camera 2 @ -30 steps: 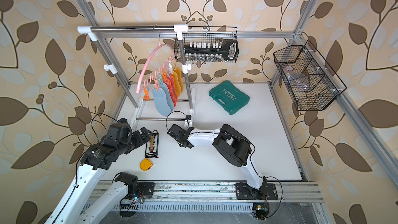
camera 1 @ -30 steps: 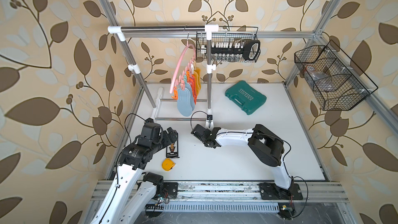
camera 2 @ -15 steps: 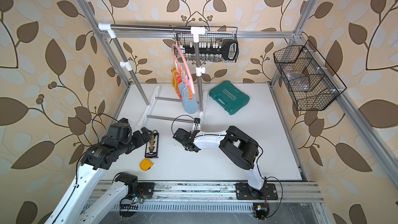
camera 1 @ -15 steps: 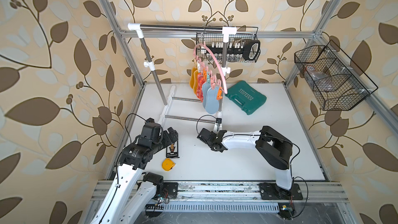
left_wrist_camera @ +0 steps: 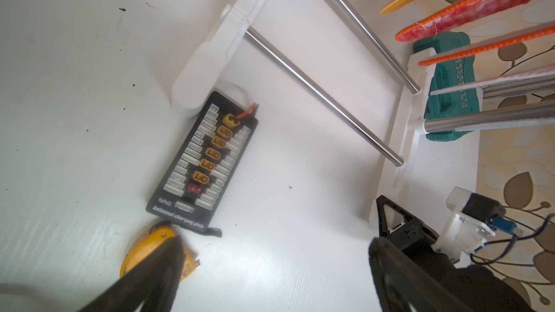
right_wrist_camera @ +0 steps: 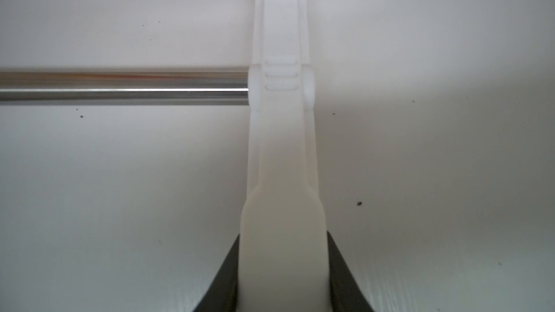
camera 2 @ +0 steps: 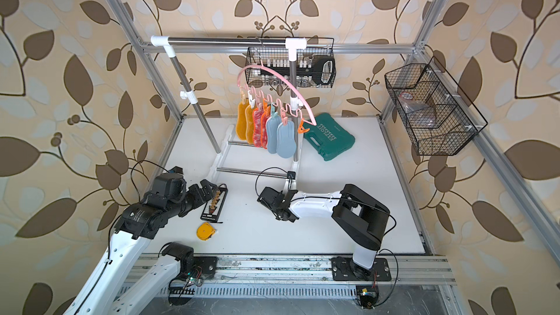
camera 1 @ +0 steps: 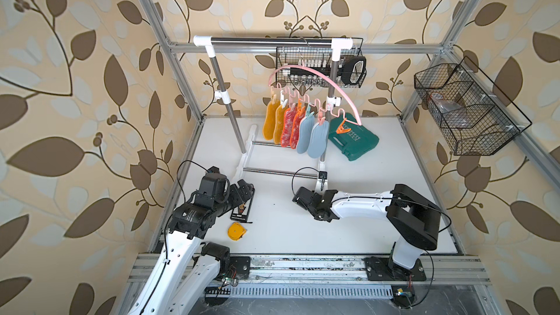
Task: Take the shoe insoles off the hanger
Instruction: Move the clothesline to the center of the board.
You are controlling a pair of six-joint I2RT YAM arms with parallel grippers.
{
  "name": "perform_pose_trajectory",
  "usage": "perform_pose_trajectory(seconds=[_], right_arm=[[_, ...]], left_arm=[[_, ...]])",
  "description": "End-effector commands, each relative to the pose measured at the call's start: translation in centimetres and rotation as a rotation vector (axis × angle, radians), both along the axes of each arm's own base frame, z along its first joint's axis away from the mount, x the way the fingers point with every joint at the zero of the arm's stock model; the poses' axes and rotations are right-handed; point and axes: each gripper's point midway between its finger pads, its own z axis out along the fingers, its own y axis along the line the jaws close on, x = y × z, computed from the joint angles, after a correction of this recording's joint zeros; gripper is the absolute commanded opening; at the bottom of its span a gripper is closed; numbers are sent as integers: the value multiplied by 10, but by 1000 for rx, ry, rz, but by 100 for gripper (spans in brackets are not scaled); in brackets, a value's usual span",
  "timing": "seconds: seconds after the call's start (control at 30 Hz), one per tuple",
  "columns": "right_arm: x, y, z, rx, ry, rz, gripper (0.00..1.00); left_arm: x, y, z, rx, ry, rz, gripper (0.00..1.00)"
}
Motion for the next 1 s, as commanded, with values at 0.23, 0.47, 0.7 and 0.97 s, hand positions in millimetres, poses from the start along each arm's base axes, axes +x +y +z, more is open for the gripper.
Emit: perform_pose_trajectory(seconds=[0.23,0.47,0.7,0.97], right_arm=[[-4,-39,9,-108,-62,-9,16],[-2,-30,2,-104,-22,56,27],[1,-30,4,-83,5,89,39],[-3,-18,16,-29,41,214,58]], left_arm=[[19,-13,4,-33,-20,-30,99],[25,-22,3,-46,0,-69,99],[26,-21,4,-31,-12,-77,99],[28,-26,4,-41,-15,-111,99]])
